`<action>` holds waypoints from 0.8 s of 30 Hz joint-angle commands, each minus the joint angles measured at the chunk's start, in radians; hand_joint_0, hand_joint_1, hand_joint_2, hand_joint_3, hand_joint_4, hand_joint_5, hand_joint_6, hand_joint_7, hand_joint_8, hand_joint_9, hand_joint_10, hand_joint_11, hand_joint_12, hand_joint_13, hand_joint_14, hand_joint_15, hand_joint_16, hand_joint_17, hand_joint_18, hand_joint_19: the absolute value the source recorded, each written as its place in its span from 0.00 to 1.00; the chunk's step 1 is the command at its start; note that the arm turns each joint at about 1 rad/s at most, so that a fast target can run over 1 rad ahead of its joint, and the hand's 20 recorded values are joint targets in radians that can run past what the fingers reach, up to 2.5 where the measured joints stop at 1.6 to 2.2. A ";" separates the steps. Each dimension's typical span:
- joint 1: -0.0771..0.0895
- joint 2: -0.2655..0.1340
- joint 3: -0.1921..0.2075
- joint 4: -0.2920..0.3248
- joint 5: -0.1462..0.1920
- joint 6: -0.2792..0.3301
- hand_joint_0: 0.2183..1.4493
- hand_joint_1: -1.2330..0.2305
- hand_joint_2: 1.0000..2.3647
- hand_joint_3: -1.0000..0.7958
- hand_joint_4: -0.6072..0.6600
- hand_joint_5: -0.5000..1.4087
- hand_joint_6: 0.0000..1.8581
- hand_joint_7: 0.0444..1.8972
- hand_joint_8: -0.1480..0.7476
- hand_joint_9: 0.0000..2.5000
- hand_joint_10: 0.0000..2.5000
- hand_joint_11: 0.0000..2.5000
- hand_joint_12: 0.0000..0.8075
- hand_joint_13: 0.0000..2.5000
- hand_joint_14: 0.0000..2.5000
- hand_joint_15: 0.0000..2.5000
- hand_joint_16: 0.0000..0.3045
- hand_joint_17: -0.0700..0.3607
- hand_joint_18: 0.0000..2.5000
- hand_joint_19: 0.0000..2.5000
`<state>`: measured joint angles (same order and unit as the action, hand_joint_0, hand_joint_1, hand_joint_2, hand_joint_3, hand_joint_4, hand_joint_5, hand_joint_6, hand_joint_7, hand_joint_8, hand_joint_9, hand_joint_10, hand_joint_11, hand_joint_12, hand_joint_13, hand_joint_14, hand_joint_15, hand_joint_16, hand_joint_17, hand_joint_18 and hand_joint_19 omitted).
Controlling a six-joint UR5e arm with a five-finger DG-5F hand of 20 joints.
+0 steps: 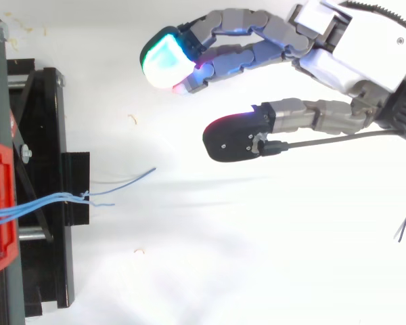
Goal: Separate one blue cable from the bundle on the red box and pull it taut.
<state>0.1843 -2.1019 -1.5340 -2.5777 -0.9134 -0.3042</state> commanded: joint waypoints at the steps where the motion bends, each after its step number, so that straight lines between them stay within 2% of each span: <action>1: 0.003 0.000 0.000 0.005 0.011 -0.009 0.28 0.42 0.00 0.28 0.68 0.18 0.27 0.37 0.48 0.32 0.00 0.10 0.38 0.24 0.00 0.10 0.13 0.36 0.22 0.13; 5: 0.004 -0.006 0.000 0.022 0.014 -0.030 0.28 0.42 0.00 0.28 0.68 0.18 0.27 0.37 0.48 0.32 0.00 0.10 0.38 0.24 0.00 0.10 0.13 0.36 0.22 0.13; 13: 0.011 -0.063 0.002 0.088 0.014 -0.019 0.28 0.42 0.00 0.28 0.68 0.18 0.27 0.37 0.48 0.32 0.00 0.10 0.38 0.24 0.00 0.10 0.13 0.36 0.22 0.13; 15: 0.017 -0.081 0.002 0.136 0.014 -0.024 0.28 0.42 0.00 0.28 0.68 0.18 0.27 0.37 0.48 0.32 0.00 0.10 0.38 0.24 0.00 0.10 0.13 0.36 0.22 0.13; 21: 0.017 -0.109 0.002 0.179 0.014 -0.021 0.28 0.42 0.00 0.28 0.68 0.18 0.27 0.37 0.48 0.32 0.00 0.10 0.39 0.24 0.00 0.10 0.13 0.36 0.22 0.13; 24: 0.018 -0.129 0.015 0.200 0.016 -0.019 0.28 0.41 0.00 0.28 0.68 0.18 0.27 0.37 0.49 0.32 0.00 0.10 0.38 0.24 0.00 0.10 0.13 0.36 0.22 0.13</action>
<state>0.2011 -2.2128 -1.5277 -2.3975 -0.8979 -0.3259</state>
